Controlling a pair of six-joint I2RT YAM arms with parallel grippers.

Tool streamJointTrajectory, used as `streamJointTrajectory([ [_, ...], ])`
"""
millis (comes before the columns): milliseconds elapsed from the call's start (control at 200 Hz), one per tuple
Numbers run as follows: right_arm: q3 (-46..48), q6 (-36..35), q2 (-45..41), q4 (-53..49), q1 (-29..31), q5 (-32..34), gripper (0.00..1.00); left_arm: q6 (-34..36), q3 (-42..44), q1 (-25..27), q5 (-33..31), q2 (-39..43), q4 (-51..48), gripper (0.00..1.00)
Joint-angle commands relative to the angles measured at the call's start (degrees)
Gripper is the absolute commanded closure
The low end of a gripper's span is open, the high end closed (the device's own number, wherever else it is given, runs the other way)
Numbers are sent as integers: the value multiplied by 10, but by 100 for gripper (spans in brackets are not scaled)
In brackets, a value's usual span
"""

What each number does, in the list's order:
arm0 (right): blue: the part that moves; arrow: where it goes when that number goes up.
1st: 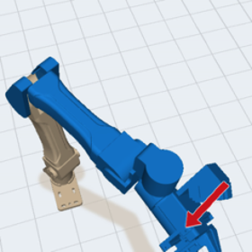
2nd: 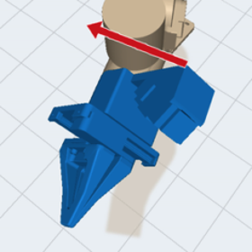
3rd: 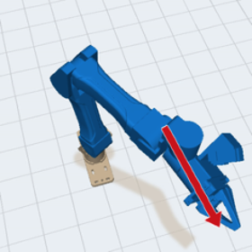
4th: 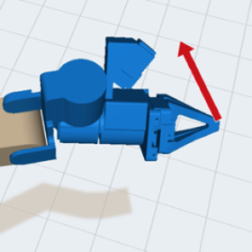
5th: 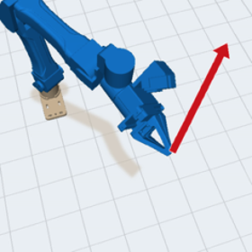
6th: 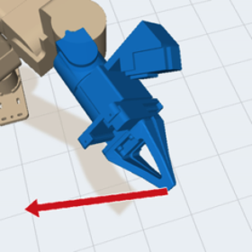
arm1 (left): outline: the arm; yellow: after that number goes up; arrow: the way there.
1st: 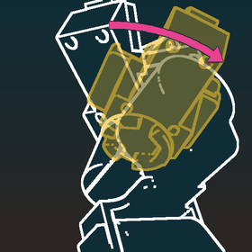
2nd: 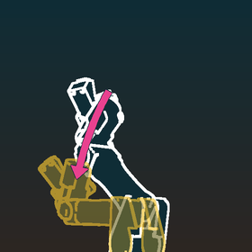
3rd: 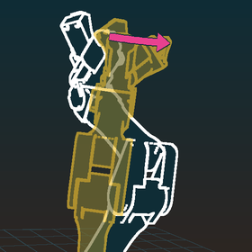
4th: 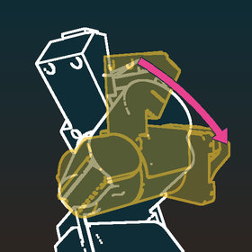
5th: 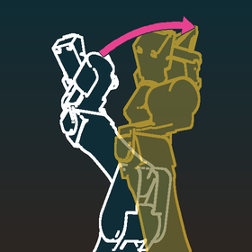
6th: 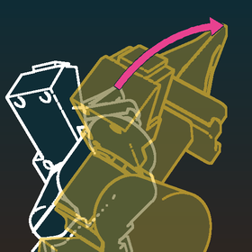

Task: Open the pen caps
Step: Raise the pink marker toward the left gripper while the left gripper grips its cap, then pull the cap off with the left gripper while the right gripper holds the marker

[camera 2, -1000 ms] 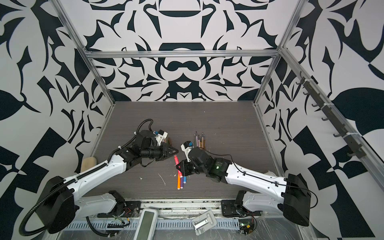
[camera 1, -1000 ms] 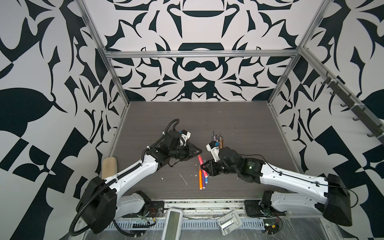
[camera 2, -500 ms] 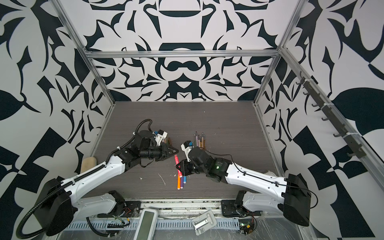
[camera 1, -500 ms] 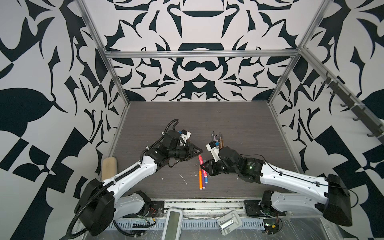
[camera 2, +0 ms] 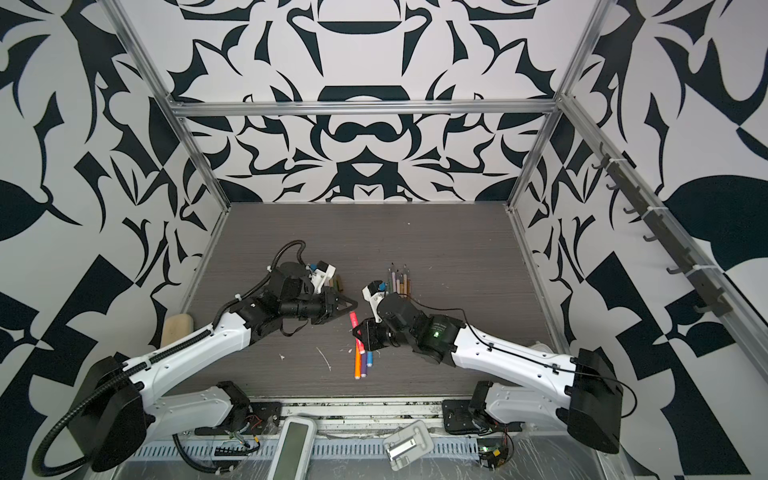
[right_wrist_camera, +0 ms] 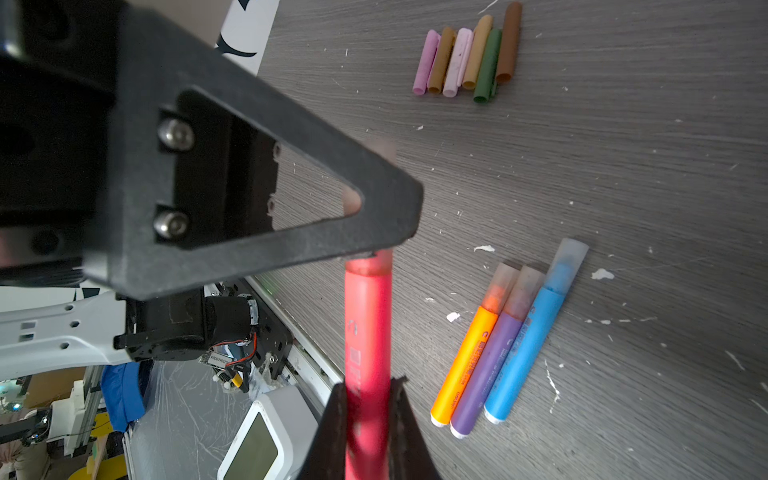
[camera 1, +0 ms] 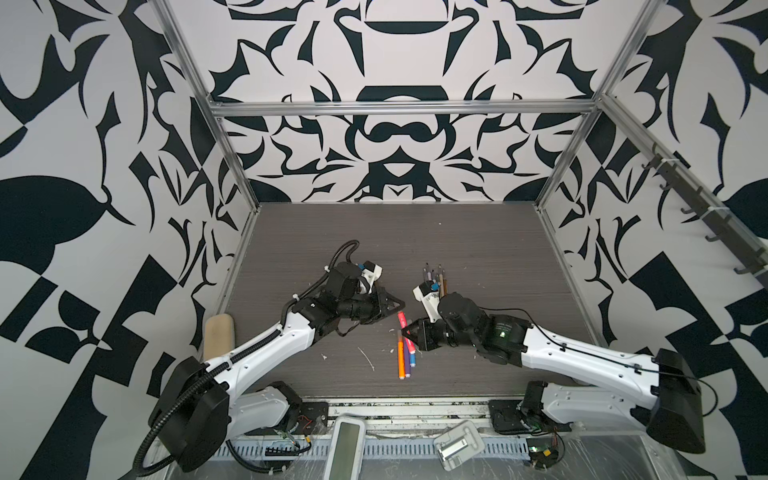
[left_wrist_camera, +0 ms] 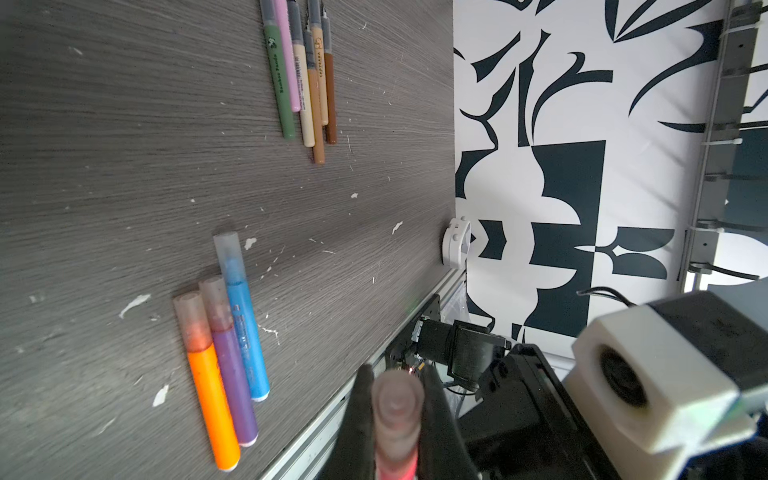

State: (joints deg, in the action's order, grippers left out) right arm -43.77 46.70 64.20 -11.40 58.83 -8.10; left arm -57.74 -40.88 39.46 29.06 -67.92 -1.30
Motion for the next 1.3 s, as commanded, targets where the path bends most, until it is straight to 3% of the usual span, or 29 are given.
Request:
streamJointTrajectory([
  [0, -1, 1, -34, 29, -2, 22, 73, -3, 6, 4, 6, 5, 4, 100],
  [520, -3, 9, 12, 42, -2, 11, 69, -7, 8, 5, 6, 19, 4, 100],
  [620, -2, 12, 21, 45, -2, 10, 80, -8, 10, 5, 5, 21, 4, 100],
  [700, 1, 15, 21, 46, -2, 11, 100, -8, 11, 5, 3, 21, 4, 100],
  [805, 5, 21, 15, 34, -1, 23, 100, 8, 1, 2, -13, 18, -16, 100],
  [865, 29, 36, -6, 37, 12, 53, 100, 63, -47, -33, -7, -3, -79, 100],
  [965, 108, 83, -41, 107, 50, 85, 100, 183, -205, -169, 36, -95, -238, 100],
  [1050, 146, 103, -45, 121, 109, 115, 100, 253, -322, -265, -5, -160, -323, 100],
  [1130, 149, 110, -54, 74, 156, 175, 100, 293, -377, -278, -79, -199, -363, 100],
  [1295, 170, 100, -99, 51, 160, 240, 100, 295, -330, -272, -74, -199, -325, 100],
])
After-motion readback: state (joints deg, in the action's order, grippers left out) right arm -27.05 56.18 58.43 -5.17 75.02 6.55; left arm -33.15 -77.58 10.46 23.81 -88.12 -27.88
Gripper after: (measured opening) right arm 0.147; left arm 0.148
